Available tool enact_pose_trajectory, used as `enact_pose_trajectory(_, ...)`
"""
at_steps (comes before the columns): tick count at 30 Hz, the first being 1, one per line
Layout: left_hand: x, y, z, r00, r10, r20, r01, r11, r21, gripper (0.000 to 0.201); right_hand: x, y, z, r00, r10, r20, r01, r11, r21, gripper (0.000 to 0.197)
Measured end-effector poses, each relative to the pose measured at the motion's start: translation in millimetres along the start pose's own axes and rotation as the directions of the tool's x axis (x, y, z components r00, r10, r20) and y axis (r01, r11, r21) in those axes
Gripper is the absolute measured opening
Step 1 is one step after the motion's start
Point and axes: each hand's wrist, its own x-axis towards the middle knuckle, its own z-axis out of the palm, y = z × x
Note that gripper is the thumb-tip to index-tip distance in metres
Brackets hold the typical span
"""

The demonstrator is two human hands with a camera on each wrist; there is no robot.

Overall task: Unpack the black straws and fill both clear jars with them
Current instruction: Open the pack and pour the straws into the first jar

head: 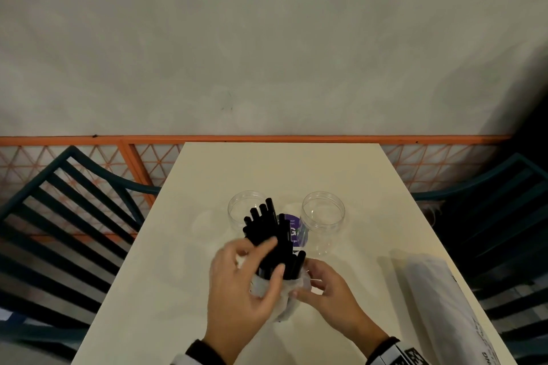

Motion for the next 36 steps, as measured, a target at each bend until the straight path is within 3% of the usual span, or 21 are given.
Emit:
enact_pose_trajectory(2,18.9,7.9,-1.7,0.998,-0.054,-0.043,0.056,0.996,0.064,0.064,-2.3,0.0,2.6,1.0,-0.001,0.013,0.001,1.0,0.012,0.052)
enact_pose_trajectory(4,31.8,8.7,4.3,0.991,-0.12,0.051,0.111,0.983,0.146,0.083,-4.0,-0.6,4.9,1.0,-0.014,0.02,0.014,1.0,0.023,0.054)
enact_pose_trajectory(6,32.0,6.1,14.9,0.974,-0.133,0.183,0.087,0.967,0.241,0.089,-3.9,-1.3,4.6,0.999,-0.019,0.027,0.019,1.0,0.002,0.055)
enact_pose_trajectory(10,15.7,3.7,30.3,0.926,-0.146,0.348,0.023,0.942,0.335,0.074,-3.8,3.5,-0.6,0.994,0.054,0.097,-0.041,0.991,-0.126,0.061)
enact_pose_trajectory(13,13.5,5.1,35.2,0.922,-0.135,0.364,-0.019,0.921,0.389,0.065,-3.5,8.1,-2.4,0.985,0.11,0.132,-0.087,0.982,-0.165,0.075)
enact_pose_trajectory(18,23.0,16.3,39.3,0.921,-0.188,0.341,0.03,0.907,0.419,0.072,2.9,6.0,1.3,0.979,0.119,0.165,-0.086,0.977,-0.195,0.087)
enact_pose_trajectory(23,26.6,7.1,45.3,0.947,-0.041,0.319,-0.094,0.914,0.394,0.036,2.2,8.1,3.4,0.974,0.17,0.151,-0.144,0.975,-0.169,0.082)
enact_pose_trajectory(27,33.7,-5.7,48.7,0.934,0.057,0.354,-0.198,0.904,0.378,0.034,7.6,14.4,4.1,0.959,0.239,0.153,-0.226,0.969,-0.099,0.111)
enact_pose_trajectory(31,40.4,-6.9,48.4,0.881,0.042,0.471,-0.27,0.862,0.43,0.042,11.5,15.7,0.0,0.95,0.229,0.214,-0.227,0.973,-0.032,0.078)
enact_pose_trajectory(34,41.1,-5.7,43.3,0.856,-0.017,0.516,-0.243,0.869,0.432,0.045,10.1,17.8,2.3,0.969,0.193,0.155,-0.191,0.981,-0.026,0.076)
enact_pose_trajectory(36,37.6,-6.9,36.5,0.861,-0.046,0.507,-0.185,0.9,0.395,0.047,5.9,15.5,6.6,0.983,0.156,0.093,-0.155,0.988,-0.014,0.085)
